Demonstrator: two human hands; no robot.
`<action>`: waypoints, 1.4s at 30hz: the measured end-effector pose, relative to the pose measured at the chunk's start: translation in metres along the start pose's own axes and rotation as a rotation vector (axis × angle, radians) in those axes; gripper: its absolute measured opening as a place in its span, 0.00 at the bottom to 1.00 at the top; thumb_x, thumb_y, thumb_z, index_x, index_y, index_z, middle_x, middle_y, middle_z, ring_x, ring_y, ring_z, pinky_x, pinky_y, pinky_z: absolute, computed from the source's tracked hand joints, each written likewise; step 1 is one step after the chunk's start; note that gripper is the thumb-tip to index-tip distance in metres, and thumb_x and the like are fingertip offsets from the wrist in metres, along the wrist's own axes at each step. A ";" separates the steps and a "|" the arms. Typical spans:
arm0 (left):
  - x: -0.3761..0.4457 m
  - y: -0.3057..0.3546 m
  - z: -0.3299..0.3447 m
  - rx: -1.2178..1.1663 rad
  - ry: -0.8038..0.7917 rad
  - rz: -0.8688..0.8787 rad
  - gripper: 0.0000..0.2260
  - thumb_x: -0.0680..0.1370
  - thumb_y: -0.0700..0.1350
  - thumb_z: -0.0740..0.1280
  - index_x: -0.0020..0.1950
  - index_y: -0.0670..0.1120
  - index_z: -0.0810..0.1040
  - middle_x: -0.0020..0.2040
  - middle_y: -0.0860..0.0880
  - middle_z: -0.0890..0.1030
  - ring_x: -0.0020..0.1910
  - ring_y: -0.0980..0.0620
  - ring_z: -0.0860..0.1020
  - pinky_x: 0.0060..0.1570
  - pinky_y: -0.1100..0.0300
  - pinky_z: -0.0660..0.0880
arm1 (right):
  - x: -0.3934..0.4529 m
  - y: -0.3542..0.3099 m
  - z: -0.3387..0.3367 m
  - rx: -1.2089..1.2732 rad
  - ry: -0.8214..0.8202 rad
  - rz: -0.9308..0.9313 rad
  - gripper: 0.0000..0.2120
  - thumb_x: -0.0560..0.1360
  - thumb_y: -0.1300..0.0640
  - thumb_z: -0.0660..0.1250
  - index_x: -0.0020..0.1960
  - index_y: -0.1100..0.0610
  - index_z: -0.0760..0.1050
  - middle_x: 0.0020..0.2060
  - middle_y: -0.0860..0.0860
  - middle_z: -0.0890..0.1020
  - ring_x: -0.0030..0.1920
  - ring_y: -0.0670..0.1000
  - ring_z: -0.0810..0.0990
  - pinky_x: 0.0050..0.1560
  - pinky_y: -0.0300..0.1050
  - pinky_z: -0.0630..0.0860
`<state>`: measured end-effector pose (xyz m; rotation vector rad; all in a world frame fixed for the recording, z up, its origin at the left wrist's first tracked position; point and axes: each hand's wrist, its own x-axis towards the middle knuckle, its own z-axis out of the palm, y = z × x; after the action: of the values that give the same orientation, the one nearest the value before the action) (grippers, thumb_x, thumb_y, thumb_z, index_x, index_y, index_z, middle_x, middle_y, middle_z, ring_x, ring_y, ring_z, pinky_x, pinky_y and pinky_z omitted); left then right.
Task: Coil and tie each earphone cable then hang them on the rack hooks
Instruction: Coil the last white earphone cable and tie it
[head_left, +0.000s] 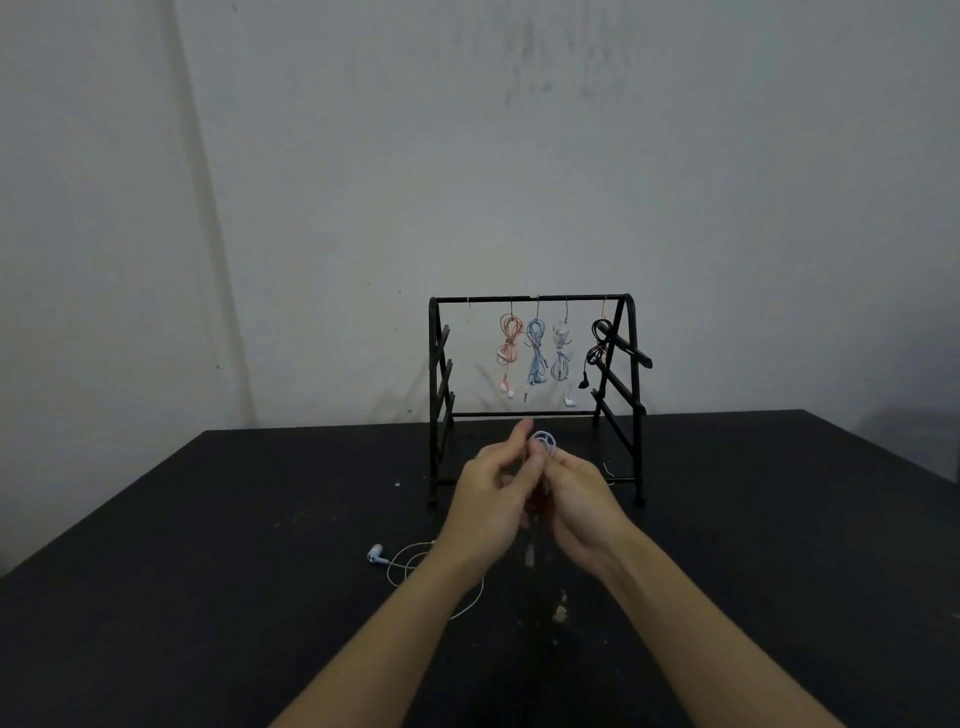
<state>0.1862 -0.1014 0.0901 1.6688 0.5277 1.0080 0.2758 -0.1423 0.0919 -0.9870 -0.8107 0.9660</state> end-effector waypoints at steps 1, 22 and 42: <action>-0.001 -0.004 0.001 -0.005 0.022 0.012 0.20 0.79 0.44 0.63 0.68 0.56 0.65 0.46 0.53 0.79 0.33 0.60 0.75 0.31 0.65 0.73 | 0.001 -0.001 -0.001 0.041 0.018 0.012 0.13 0.81 0.56 0.55 0.44 0.59 0.74 0.34 0.56 0.77 0.33 0.51 0.74 0.30 0.43 0.69; 0.005 -0.018 -0.033 0.453 -0.013 0.238 0.04 0.73 0.44 0.71 0.42 0.44 0.82 0.35 0.49 0.82 0.33 0.57 0.80 0.35 0.63 0.76 | 0.002 -0.012 -0.011 -0.331 -0.145 0.024 0.17 0.81 0.57 0.53 0.37 0.57 0.73 0.38 0.56 0.76 0.43 0.50 0.74 0.46 0.41 0.70; 0.004 0.018 -0.057 0.765 -0.445 0.046 0.04 0.77 0.44 0.65 0.49 0.52 0.78 0.38 0.54 0.79 0.30 0.61 0.77 0.33 0.69 0.75 | 0.005 -0.013 -0.040 -0.986 -0.037 -0.162 0.16 0.82 0.55 0.53 0.45 0.60 0.76 0.35 0.47 0.79 0.30 0.41 0.71 0.31 0.31 0.68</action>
<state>0.1384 -0.0727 0.1121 2.5050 0.6128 0.4359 0.3169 -0.1525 0.0914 -1.7008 -1.4240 0.4042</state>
